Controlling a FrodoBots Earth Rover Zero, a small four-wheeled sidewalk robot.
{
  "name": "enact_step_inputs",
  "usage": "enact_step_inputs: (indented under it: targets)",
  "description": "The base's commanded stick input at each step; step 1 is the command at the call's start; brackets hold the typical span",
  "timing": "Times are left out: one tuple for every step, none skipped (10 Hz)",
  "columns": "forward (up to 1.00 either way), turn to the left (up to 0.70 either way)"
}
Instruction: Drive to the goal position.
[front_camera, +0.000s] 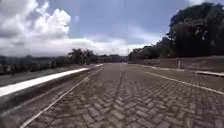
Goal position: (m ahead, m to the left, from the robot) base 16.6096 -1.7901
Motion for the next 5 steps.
enact_step_inputs:
  targets:
    - [1.00,0.00]
    - [1.00,0.00]
    - [1.00,0.00]
    - [1.00,0.00]
    - [1.00,0.00]
